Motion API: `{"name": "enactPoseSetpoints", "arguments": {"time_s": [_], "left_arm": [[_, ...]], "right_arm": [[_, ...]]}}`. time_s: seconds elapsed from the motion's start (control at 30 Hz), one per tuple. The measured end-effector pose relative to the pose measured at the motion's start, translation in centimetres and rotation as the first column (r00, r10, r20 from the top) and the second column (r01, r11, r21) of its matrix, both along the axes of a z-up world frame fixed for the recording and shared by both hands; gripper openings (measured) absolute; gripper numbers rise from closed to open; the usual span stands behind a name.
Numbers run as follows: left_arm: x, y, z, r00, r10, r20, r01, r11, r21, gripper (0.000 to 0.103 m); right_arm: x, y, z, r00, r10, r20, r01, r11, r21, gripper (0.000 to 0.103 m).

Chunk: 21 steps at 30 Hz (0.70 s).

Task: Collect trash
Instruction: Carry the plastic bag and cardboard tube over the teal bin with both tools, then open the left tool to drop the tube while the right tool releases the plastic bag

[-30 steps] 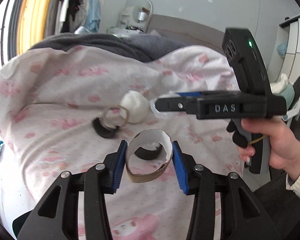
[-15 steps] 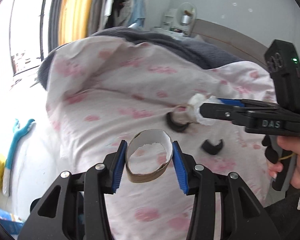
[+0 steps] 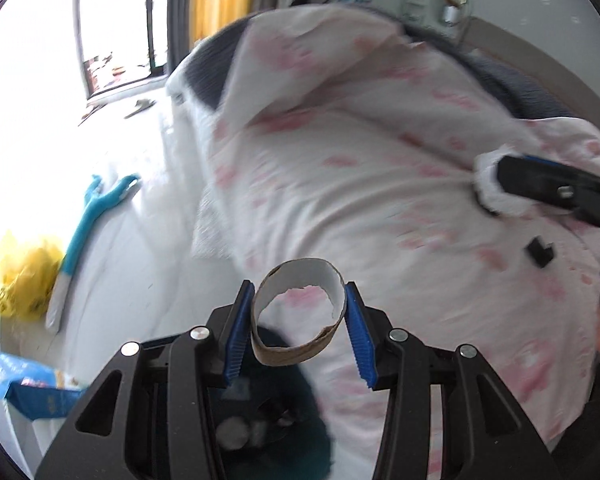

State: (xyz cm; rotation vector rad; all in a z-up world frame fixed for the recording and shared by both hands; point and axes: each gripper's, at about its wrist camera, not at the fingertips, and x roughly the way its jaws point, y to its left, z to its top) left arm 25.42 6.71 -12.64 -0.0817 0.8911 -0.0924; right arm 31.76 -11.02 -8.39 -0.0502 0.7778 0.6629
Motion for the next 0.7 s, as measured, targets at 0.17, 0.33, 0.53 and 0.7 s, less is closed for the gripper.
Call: {"name": "enactPoseSetpoints", "arguments": {"time_s": [0.17, 0.33, 0.53, 0.7], "left_arm": [[-0.4, 2.8, -1.7, 0.996, 0.051, -0.072, -0.049, 0.999, 0.023, 0.048], [-0.9, 5.8, -3.4, 0.985, 0.084, -0.148, -0.084, 0.996, 0.007, 0.048], [-1.9, 8.3, -6.3, 0.959, 0.087, -0.271, -0.095, 0.995, -0.014, 0.048], [-2.5, 9.5, -8.7, 0.927, 0.084, -0.365, -0.104, 0.994, -0.036, 0.048]], "right_arm": [[-0.3, 2.9, -0.4, 0.999, 0.040, -0.007, -0.040, 0.999, -0.005, 0.060], [-0.4, 6.1, -1.1, 0.997, 0.076, -0.027, -0.076, 0.997, -0.005, 0.060], [-1.2, 9.7, -2.4, 0.990, 0.134, -0.049, -0.136, 0.990, -0.033, 0.060], [-1.5, 12.2, -3.9, 0.983, 0.166, -0.080, -0.170, 0.984, -0.050, 0.060]]}}
